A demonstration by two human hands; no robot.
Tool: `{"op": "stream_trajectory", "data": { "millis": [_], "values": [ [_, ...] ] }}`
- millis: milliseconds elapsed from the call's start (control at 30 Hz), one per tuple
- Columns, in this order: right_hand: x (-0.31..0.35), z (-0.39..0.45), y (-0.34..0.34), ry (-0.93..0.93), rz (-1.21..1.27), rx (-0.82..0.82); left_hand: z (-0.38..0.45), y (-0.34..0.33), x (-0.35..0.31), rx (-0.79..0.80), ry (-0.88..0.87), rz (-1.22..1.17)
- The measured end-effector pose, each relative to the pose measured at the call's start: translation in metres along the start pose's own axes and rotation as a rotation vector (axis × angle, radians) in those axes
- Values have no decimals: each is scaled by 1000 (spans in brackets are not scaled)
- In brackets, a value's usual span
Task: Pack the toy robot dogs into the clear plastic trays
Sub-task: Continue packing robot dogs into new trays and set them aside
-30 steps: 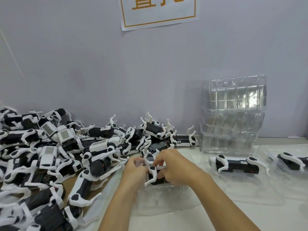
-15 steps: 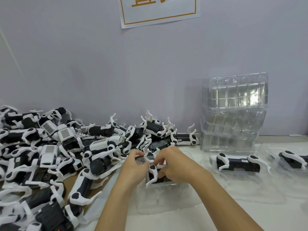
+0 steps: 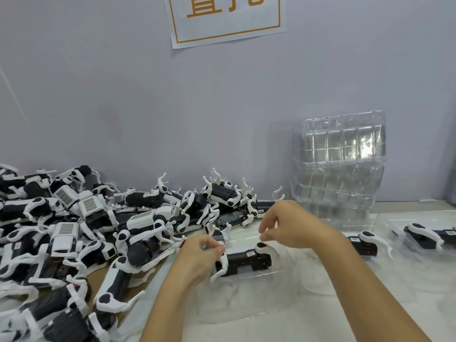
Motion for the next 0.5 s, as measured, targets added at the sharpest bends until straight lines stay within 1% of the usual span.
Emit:
{"op": "stream_trajectory", "data": {
  "millis": [133,400,500],
  "values": [
    [-4,-5,-7,-59,-46,80,0,-1,0,-2,-5,-17],
    [-1,-3,-15,-117,-118,-26,-1,0,-1,11,-28,-21],
    [-4,-3,-17,-125,-108,0,-2,-1,-2,10,-29,-11]
  ]
}}
Point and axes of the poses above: each hand's wrist, its own z-axis towards the middle knuckle, its own y-axis out of the back of the hand, x = y × z, the point moved 8 cm from there along z, towards the middle knuckle, and after that the axes turned 3 degrees about z, right-handed, at the moved point
